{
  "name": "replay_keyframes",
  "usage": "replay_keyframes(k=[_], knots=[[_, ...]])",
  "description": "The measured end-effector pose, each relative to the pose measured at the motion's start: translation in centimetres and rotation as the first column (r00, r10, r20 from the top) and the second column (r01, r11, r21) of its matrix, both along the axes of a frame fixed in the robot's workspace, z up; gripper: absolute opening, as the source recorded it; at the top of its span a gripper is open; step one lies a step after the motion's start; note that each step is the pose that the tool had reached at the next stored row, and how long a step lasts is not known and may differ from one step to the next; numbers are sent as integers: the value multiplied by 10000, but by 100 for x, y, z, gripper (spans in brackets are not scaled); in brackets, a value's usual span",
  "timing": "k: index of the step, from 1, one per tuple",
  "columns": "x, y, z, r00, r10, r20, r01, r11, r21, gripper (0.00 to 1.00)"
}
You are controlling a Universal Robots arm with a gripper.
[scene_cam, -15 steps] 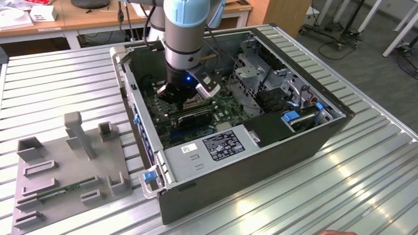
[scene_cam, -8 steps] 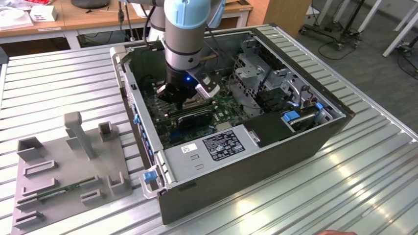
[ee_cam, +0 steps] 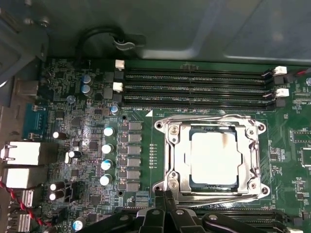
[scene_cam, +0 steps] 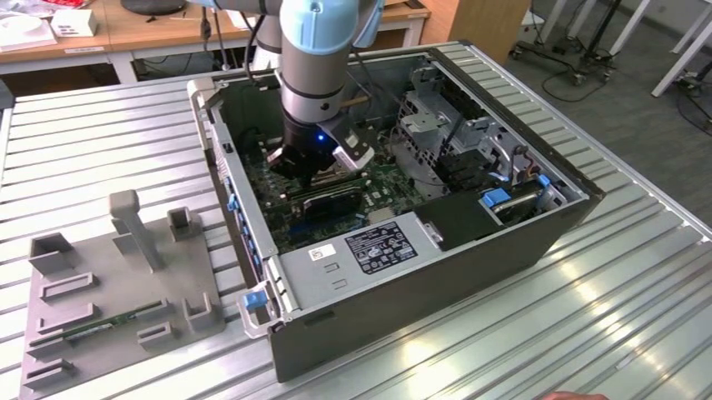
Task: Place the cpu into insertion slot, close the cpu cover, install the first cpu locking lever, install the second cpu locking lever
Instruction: 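Install the second cpu locking lever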
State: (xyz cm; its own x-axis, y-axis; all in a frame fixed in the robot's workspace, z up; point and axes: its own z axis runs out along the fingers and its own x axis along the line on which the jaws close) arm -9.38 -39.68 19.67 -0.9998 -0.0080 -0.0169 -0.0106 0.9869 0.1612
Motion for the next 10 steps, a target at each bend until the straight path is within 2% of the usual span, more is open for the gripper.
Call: replay_keyframes(k=[10], knots=[[0, 0, 3, 10000, 0, -1, 0, 10000, 43, 11]])
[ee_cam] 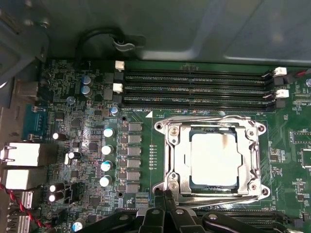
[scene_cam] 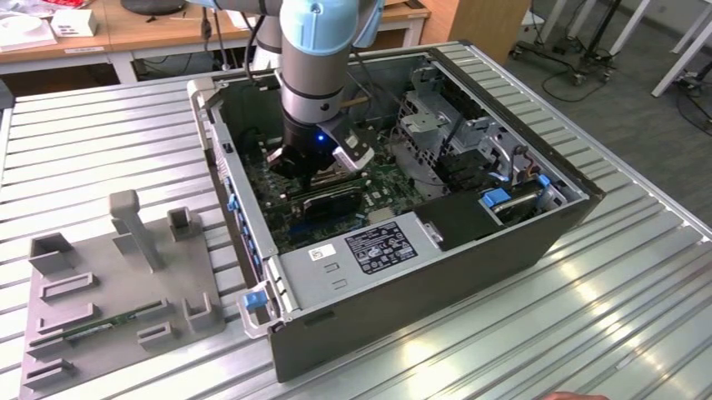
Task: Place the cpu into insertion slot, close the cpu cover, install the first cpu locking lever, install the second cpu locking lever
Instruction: 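Install the second cpu locking lever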
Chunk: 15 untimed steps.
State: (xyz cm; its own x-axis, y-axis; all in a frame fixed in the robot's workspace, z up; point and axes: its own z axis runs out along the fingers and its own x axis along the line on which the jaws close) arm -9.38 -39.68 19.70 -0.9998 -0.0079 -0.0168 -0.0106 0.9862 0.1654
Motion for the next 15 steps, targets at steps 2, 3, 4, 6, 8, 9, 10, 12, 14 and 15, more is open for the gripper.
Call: replay_keyframes(k=[2, 3, 4, 6, 8, 9, 10, 12, 14, 15], knots=[[0, 0, 11, 10000, 0, -1, 0, 10000, -1, 11], [0, 0, 17, 10000, 0, 0, 0, 10000, 0, 11], [0, 0, 22, 10000, 0, 1, 0, 10000, 1, 11], [1, 1, 24, 10000, 0, 2, 0, 10000, 2, 11], [0, -1, 26, 10000, 1, 0, -1, 10000, 40, 11], [1, -1, 25, 10000, 2, 2, -2, 9999, 108, 11], [1, 0, 25, 10000, 1, 3, -1, 9998, 192, 11], [0, 0, 25, 10000, 0, 3, 0, 9996, 273, 11], [0, 0, 22, 10000, -1, 4, 1, 9996, 278, 11], [0, -1, 19, 10000, 0, 3, 0, 9996, 277, 11]])
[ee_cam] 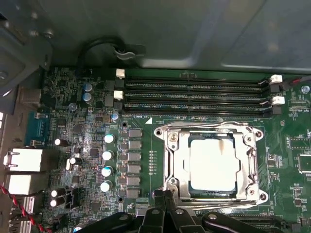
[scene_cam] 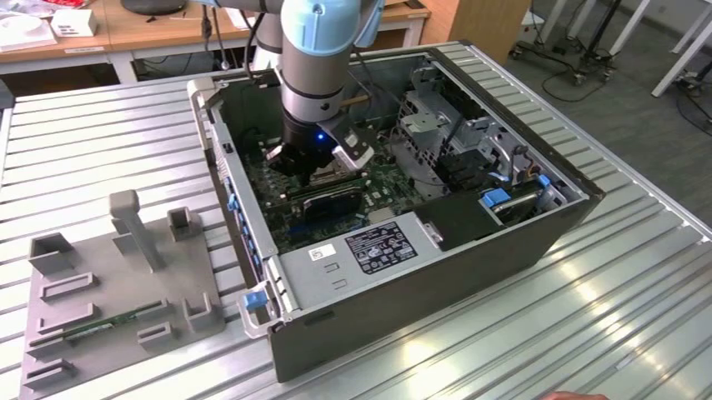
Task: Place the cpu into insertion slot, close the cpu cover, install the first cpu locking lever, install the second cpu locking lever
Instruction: 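Install the second cpu locking lever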
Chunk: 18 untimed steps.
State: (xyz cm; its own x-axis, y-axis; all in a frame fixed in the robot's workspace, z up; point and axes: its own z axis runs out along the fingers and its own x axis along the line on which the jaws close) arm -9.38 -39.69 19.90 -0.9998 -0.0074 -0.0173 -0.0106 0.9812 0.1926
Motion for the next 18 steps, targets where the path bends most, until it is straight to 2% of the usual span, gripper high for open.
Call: replay_keyframes(k=[18], knots=[[-31, -1, -49, 10000, 1, 0, -1, 10000, -8, 11]])
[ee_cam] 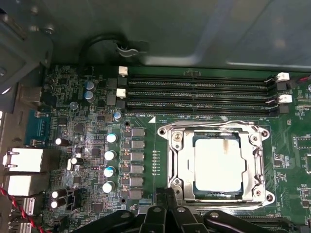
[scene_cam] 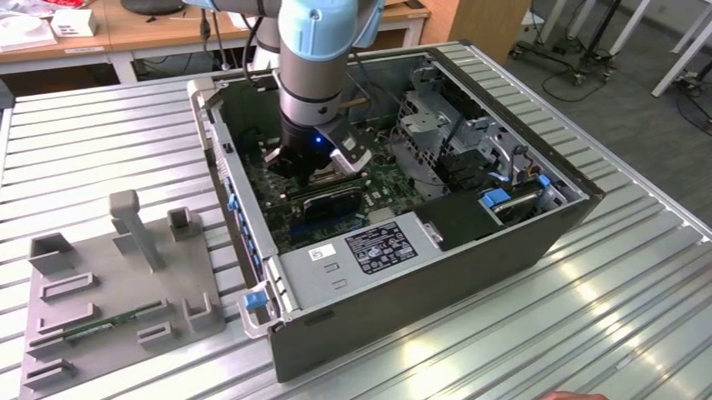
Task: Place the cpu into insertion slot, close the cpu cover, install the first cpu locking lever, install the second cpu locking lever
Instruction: 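Install the second cpu locking lever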
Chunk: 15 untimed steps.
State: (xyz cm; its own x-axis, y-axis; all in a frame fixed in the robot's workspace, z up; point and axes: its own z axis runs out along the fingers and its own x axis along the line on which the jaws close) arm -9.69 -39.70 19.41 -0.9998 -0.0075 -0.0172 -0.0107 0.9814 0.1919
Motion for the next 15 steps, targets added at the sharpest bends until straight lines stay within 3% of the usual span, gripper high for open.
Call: replay_keyframes(k=[8, 15], knots=[[-7, 1, -14, 10000, 0, 1, 0, 10000, -28, 11], [-7, 1, -6, 10000, -1, 2, 1, 9998, -202, 11]])
